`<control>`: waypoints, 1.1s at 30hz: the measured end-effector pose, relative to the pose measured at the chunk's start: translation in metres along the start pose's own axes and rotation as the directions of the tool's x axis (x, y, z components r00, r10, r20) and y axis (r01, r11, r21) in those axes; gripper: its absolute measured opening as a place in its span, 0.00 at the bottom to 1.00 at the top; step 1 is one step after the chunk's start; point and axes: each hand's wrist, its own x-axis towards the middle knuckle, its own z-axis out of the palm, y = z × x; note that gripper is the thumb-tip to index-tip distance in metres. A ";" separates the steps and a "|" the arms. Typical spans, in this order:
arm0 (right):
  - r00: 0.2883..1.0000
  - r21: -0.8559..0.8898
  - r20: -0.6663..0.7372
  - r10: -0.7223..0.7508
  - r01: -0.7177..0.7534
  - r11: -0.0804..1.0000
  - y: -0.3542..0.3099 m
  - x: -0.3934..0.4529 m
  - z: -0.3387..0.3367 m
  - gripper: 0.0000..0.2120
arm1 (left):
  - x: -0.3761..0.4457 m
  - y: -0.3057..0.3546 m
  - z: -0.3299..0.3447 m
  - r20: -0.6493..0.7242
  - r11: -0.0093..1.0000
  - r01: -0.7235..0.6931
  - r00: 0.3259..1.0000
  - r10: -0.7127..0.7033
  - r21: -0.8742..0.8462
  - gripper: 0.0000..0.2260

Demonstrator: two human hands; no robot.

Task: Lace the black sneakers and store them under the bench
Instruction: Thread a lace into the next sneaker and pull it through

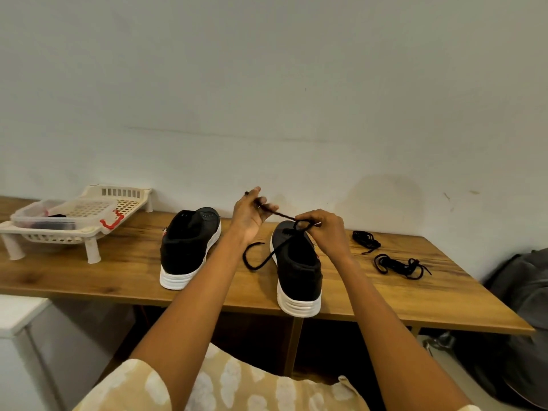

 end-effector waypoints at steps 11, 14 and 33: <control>0.918 0.689 0.080 0.389 -0.333 0.643 0.016 -0.015 -0.029 0.10 | -0.005 -0.006 -0.005 0.175 0.461 -0.168 0.984 0.028 0.871 0.10; 0.805 0.878 0.012 0.593 -0.293 0.379 0.024 -0.014 -0.037 0.08 | -0.004 -0.008 -0.006 0.152 0.365 -0.134 0.988 -0.022 0.922 0.11; 0.381 -0.324 0.512 0.770 -0.744 0.584 0.010 0.001 -0.020 0.22 | -0.006 -0.020 0.000 0.483 -0.052 -0.494 0.863 -0.147 0.868 0.09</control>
